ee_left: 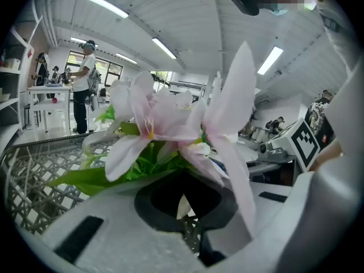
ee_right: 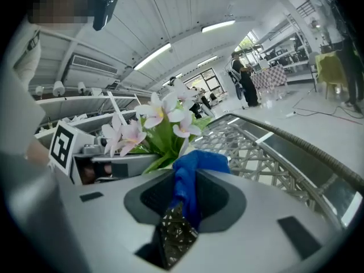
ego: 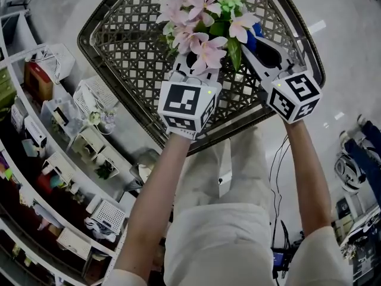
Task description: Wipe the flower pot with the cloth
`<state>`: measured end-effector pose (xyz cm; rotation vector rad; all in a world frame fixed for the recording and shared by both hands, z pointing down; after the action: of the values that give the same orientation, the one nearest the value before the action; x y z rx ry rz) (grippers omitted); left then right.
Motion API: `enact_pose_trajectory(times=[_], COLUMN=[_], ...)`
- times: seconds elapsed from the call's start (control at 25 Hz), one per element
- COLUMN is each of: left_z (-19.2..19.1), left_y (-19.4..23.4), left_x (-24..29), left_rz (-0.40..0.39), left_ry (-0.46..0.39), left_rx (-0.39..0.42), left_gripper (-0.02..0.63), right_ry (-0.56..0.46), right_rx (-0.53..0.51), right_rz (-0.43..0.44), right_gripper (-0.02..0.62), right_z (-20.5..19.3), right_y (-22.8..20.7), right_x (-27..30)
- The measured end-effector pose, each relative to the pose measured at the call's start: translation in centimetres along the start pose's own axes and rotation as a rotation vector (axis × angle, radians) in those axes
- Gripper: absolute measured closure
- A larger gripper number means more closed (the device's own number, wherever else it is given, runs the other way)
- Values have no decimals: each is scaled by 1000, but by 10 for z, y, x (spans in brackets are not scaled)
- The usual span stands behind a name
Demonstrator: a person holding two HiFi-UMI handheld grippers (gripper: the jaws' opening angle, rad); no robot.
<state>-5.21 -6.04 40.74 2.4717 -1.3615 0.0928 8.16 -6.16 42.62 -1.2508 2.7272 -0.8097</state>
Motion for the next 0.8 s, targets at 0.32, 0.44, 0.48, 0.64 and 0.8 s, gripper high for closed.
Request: enact_pose_trajectory(times=[0.32,0.44,0.48,0.64,0.8], left_z=[4,3,2,0,7], left_y=[5,6,6,6,5], left_x=[-3,-3,-2,-3,-5], left_rz=[-3,-3,-3,-1,-19], left_ry=[16,23,24,31,55], left_rx=[-4,-7,-8,-14,41], left_gripper=[584,584,584,584,583], right_ry=[40,49,52,59,44], right_rx=[-37,-49,-50,-51,-47], right_rz=[57,75,79,78,39], right_gripper=[479,479,479,479,479], right_z=[-9,-13,-14,-15,-6], right_y=[24,28,28,26,17], right_x=[-5,-6,-6,-10,-18])
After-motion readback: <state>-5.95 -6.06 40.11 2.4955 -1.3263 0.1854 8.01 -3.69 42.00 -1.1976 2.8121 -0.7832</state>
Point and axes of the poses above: the fingertips, and each gripper's own axes: x forward along the fingers, y to its left, z out of its top, the point moved 6 cm from there along -x, backward along the fingers, and after that the axes turned 15 degrees about -y, right-handed, at the moved point
